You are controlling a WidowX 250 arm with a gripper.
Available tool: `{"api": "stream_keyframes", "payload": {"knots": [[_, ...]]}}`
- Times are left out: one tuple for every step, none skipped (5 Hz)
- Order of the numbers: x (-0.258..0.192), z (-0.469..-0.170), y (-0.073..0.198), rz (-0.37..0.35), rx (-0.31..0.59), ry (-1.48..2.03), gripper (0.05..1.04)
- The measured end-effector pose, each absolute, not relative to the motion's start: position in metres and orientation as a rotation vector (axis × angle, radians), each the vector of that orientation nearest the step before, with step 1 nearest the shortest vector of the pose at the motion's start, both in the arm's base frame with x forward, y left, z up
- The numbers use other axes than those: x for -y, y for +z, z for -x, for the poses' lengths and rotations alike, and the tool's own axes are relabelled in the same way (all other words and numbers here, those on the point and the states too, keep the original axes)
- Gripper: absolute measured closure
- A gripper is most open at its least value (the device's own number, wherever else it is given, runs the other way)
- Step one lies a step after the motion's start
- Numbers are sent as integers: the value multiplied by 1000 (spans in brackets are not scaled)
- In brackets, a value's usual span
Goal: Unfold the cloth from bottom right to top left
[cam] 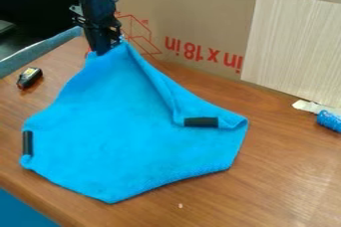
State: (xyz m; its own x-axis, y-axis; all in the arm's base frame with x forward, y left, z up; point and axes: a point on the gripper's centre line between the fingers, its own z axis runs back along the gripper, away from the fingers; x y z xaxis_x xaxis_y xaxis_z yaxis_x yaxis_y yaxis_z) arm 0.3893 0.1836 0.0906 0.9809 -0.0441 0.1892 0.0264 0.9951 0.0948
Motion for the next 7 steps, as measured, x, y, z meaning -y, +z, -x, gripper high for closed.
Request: {"api": "stream_keyframes", "payload": {"knots": [[-190,-391,78,-122,161,-26,1033],[-187,-395,61,-152,128,-38,1033],[-188,-400,56,-204,129,-53,1033],[-190,-403,56,-239,137,-60,1033],[-191,-405,56,-261,145,-65,1033],[-193,-411,60,-308,162,-92,1033],[-198,-415,59,-338,166,-118,1033]]}}
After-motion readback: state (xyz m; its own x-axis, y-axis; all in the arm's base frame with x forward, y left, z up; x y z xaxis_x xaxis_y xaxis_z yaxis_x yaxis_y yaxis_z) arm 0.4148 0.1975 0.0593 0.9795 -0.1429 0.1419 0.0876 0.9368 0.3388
